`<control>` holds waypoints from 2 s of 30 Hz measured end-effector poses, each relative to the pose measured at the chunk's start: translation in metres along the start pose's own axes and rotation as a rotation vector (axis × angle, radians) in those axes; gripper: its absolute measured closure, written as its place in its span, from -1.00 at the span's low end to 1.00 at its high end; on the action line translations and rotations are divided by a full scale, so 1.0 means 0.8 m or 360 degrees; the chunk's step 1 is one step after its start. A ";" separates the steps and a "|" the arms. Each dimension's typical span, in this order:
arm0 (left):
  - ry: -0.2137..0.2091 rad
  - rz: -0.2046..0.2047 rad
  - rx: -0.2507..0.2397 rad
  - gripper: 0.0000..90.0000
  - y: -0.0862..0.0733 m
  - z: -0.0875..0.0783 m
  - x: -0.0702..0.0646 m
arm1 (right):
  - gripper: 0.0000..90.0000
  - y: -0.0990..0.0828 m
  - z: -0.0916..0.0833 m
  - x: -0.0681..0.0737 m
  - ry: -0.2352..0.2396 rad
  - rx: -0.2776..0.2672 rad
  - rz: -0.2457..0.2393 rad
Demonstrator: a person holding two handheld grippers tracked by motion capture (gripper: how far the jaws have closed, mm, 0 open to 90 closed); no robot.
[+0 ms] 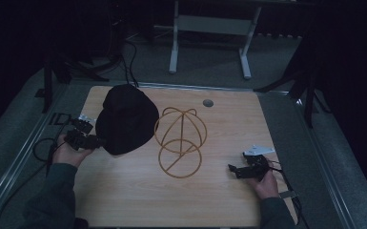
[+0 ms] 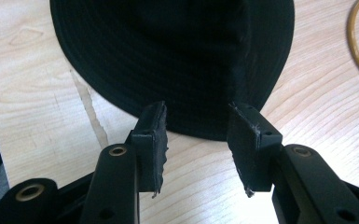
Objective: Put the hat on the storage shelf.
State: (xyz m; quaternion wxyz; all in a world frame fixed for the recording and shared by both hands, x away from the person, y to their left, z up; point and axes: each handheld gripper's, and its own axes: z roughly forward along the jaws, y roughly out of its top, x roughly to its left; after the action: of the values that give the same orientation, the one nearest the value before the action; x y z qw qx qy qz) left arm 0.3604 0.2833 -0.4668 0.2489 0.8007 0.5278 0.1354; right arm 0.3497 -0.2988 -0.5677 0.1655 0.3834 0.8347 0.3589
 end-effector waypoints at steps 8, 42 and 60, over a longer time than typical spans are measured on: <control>0.0007 0.0045 0.0009 0.28 0.021 -0.005 -0.008 | -0.74 0.000 0.000 0.000 0.0000 0.0000 -0.0001; -0.0016 -0.0034 0.0181 0.28 0.083 -0.001 -0.003 | -0.74 0.000 0.000 0.000 0.0001 0.0000 0.0000; -0.0028 -0.0046 0.0273 0.37 0.113 0.008 -0.008 | -0.74 0.000 0.000 0.000 0.0001 -0.0001 -0.0001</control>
State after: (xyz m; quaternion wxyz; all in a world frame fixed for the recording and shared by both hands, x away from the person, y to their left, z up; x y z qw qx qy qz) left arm 0.4314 0.2469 -0.4230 0.1860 0.8125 0.5468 0.0789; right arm 0.3497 -0.2988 -0.5677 0.1656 0.3830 0.8349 0.3590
